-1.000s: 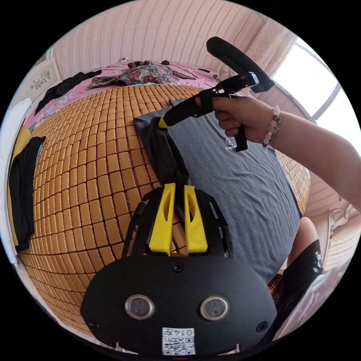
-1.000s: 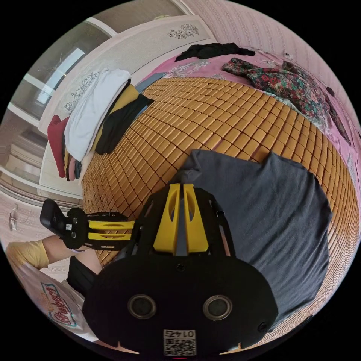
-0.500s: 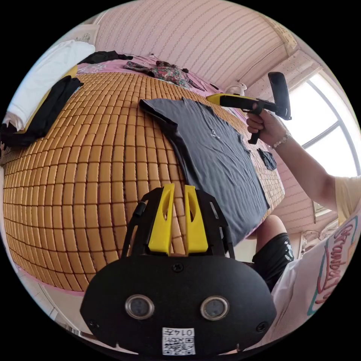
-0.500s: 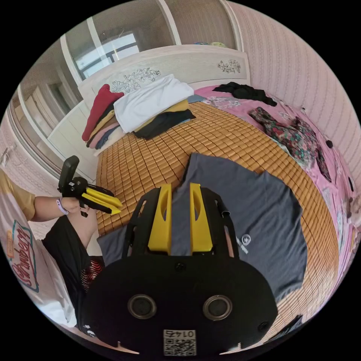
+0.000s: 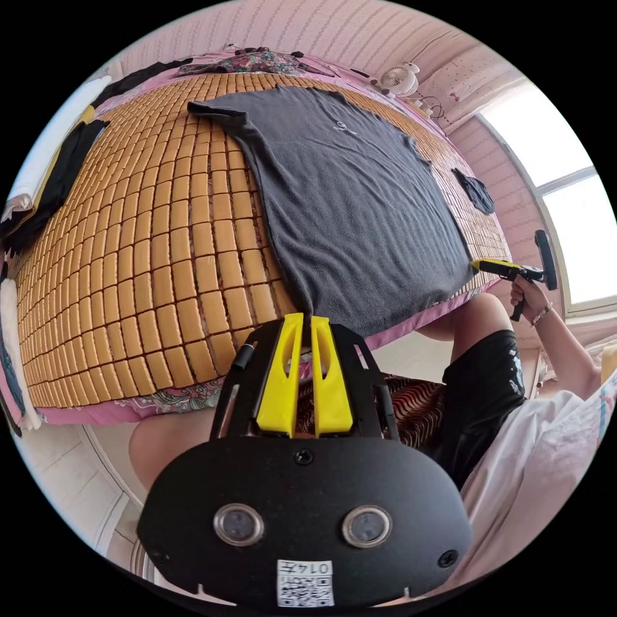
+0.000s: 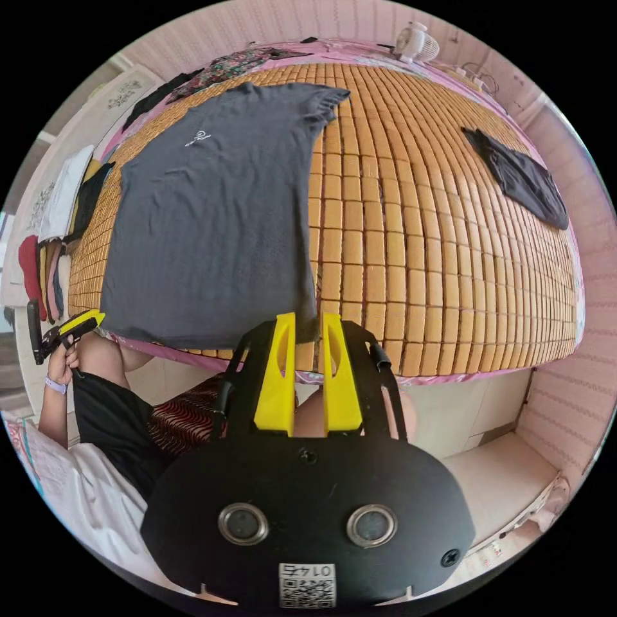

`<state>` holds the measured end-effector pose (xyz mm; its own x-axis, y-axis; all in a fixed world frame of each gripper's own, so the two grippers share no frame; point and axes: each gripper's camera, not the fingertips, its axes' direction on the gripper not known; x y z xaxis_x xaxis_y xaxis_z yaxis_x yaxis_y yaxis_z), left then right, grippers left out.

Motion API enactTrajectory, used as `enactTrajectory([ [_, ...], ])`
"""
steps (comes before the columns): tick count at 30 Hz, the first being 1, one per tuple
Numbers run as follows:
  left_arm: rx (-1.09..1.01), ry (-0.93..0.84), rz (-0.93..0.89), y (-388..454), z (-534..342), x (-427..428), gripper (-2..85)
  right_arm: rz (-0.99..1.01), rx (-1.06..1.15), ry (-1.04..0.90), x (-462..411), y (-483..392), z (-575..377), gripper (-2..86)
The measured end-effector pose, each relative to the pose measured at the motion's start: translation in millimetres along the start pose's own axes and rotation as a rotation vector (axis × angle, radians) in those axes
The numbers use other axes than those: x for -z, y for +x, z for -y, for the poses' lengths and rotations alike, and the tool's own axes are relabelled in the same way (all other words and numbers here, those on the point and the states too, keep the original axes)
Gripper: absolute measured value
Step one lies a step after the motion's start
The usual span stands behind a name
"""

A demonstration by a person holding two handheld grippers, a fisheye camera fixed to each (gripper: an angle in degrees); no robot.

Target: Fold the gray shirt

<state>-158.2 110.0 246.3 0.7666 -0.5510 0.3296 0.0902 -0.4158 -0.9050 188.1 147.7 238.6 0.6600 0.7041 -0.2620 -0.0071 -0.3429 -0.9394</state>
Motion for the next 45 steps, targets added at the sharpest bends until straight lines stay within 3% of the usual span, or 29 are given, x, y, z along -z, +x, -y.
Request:
enactTrajectory([
  [5,-0.094,-0.079,0.152,8,1,5,0.3,0.084,-0.036,0.039,11,7,-13,3.3],
  [12,-0.071,-0.152,0.104,-4,-4,1,1.7,0.201,0.017,-0.022,20,6,-35,2.7],
  [19,0.003,0.054,0.026,-47,22,54,4.5,0.18,0.135,0.14,68,18,-25,5.2],
  [26,0.081,0.368,0.01,-125,137,87,7.2,0.178,0.102,0.425,86,22,105,7.8],
  [33,0.214,0.346,0.078,-185,261,61,9.5,0.081,0.005,0.416,48,5,237,7.4],
  [35,0.324,0.278,-0.028,-213,288,37,8.6,0.1,-0.039,0.373,38,10,258,6.8],
  [38,0.375,0.289,-0.088,-230,300,20,5.3,0.151,-0.115,0.383,24,19,276,5.8],
  [45,0.377,0.361,-0.008,-246,295,22,0.7,-0.082,-0.038,0.377,14,6,284,2.6],
])
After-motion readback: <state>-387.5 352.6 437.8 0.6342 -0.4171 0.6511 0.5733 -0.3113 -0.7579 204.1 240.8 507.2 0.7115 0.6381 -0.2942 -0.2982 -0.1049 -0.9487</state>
